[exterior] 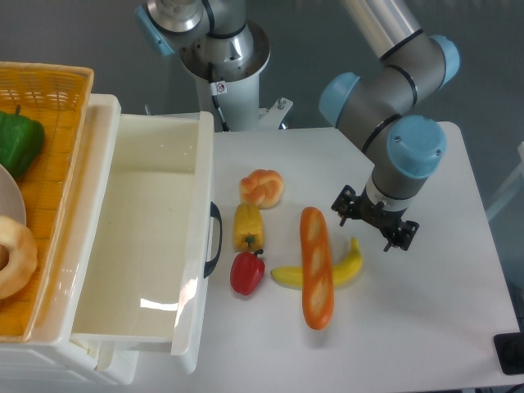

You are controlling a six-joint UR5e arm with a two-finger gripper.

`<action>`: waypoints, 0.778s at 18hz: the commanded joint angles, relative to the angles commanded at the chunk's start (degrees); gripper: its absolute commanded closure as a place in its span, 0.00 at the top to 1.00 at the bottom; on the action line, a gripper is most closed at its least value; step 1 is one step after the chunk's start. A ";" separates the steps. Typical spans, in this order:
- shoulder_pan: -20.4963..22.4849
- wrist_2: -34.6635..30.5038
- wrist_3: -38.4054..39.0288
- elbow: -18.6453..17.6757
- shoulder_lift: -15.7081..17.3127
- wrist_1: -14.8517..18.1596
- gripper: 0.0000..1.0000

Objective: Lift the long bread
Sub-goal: 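Move the open gripper toward the long orange baguette, then lower the gripper over the baguette's middle and close on it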

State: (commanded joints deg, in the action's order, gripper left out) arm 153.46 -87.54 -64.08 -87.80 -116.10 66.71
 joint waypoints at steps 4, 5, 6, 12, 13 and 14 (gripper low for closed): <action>-1.84 0.70 12.45 0.70 -1.14 -3.42 1.00; -2.28 1.14 14.92 0.70 -1.75 -3.60 1.00; -3.24 1.06 16.77 0.70 -2.02 -3.78 1.00; -5.45 2.02 20.75 1.58 -3.86 -4.22 1.00; -5.80 2.11 20.92 1.84 -4.22 -4.22 1.00; -6.06 2.55 21.18 2.11 -4.48 -4.22 1.00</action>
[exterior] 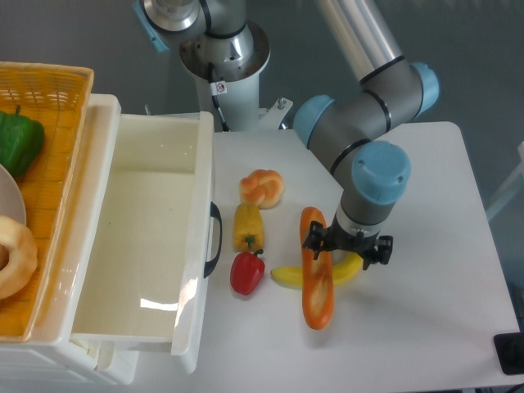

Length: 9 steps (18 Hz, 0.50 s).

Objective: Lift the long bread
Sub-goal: 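Lower the gripper over the baguette's middle and close on it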

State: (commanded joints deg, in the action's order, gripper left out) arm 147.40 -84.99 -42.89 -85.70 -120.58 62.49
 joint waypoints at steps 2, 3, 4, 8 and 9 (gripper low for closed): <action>0.00 1.75 0.53 0.09 -0.53 0.00 1.00; 0.00 2.55 0.62 0.35 -0.79 0.00 1.00; 0.00 2.73 1.05 0.44 -0.79 0.00 1.00; 0.00 2.82 2.11 0.53 -0.97 0.09 1.00; 0.00 2.82 2.63 0.53 -1.06 0.09 1.00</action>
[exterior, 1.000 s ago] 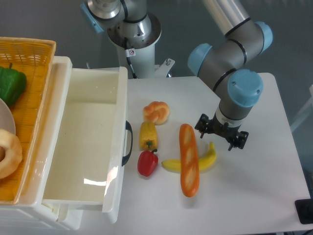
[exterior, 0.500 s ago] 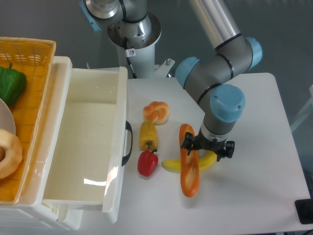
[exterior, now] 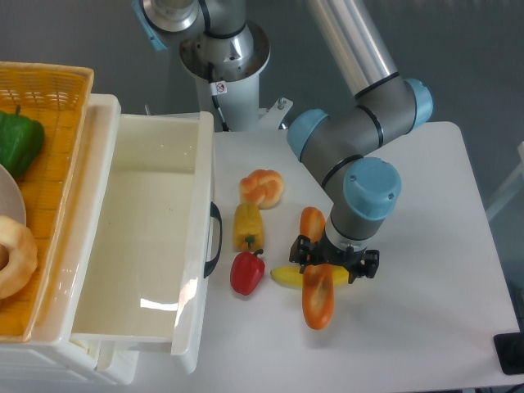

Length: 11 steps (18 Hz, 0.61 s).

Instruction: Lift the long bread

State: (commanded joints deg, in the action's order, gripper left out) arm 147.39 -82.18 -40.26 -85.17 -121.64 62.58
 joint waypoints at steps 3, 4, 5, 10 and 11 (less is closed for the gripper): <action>-0.18 0.79 1.67 0.26 -0.87 -0.09 1.00; -0.26 0.97 1.76 1.31 -1.75 -0.09 1.00; -0.44 0.97 2.46 2.10 -2.37 -0.09 1.00; -1.23 0.97 3.78 3.60 -3.78 -0.26 1.00; -1.23 0.88 3.70 3.52 -3.87 -0.44 1.00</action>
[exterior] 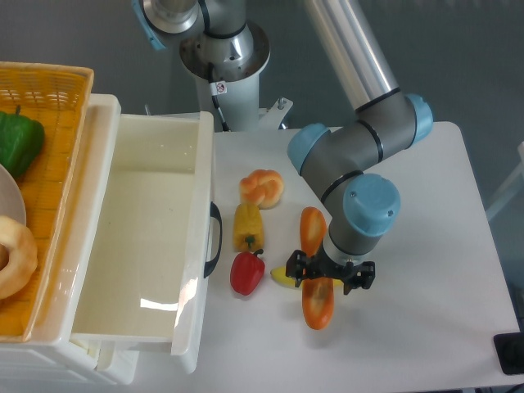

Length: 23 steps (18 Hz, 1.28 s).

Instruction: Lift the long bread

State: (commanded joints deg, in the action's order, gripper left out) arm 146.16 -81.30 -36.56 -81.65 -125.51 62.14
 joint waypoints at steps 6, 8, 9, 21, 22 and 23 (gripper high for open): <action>0.00 -0.35 -0.53 0.26 -0.18 -1.93 0.57; 0.00 -0.35 -0.62 0.26 -0.26 -2.46 0.44; 0.00 -0.44 -1.23 0.26 -0.09 -2.46 0.38; 0.53 -2.72 -10.63 0.26 2.28 -1.94 0.14; 0.70 -3.33 -11.24 0.35 2.89 -1.94 0.10; 1.49 -3.69 -12.12 0.35 3.68 -1.94 0.09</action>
State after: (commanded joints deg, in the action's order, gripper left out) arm 147.65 -84.99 -48.68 -81.30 -121.82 60.21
